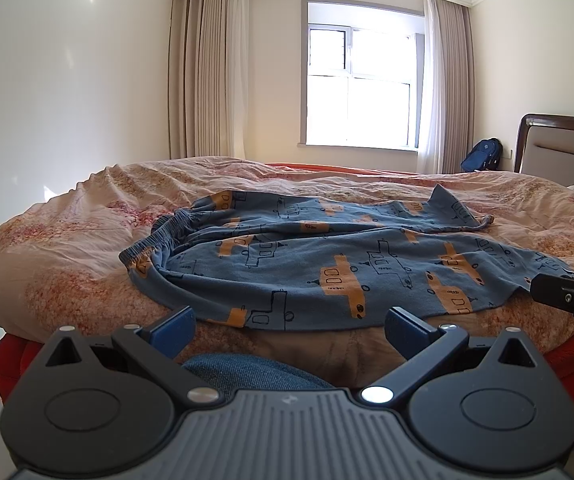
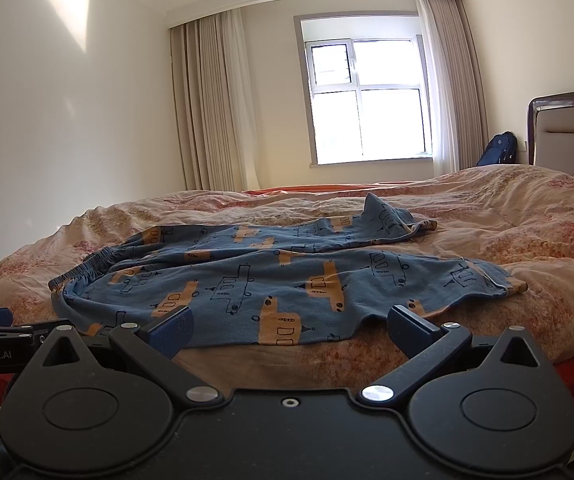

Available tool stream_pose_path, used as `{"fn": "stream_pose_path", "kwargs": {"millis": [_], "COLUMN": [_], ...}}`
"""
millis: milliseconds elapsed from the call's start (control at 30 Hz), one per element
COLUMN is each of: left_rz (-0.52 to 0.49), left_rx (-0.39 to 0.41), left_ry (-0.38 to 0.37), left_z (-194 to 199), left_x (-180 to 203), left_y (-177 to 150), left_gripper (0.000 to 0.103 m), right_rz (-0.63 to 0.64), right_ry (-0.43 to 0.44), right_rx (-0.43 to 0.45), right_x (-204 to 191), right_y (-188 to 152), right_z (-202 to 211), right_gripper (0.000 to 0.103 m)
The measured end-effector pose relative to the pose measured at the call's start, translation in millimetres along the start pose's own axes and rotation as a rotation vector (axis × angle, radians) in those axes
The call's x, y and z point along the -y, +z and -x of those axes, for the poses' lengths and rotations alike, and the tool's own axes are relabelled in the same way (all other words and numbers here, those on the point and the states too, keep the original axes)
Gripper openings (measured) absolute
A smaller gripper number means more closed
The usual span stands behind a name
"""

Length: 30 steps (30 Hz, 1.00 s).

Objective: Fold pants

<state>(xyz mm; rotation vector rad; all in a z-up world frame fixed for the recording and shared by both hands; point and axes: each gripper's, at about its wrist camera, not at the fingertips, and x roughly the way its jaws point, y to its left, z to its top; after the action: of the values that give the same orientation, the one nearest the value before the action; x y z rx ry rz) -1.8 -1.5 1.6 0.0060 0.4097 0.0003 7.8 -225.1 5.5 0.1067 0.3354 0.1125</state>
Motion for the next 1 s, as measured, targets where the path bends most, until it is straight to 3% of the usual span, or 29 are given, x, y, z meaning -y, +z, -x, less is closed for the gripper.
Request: {"fn": "stream_pose_path", "kwargs": {"millis": [1000], "left_rz": [-0.002], "left_rx": [0.001], "left_ry": [0.000], "left_z": [-2.7], "left_x": [1.2], "left_y": [0.2], "left_gripper": [0.103], "right_rz": [-0.003], "right_ry": [0.000], "right_rx": [-0.002], "right_x": [-0.1], "right_y": [-0.7], "right_z": [0.4], "right_gripper": [0.103]}}
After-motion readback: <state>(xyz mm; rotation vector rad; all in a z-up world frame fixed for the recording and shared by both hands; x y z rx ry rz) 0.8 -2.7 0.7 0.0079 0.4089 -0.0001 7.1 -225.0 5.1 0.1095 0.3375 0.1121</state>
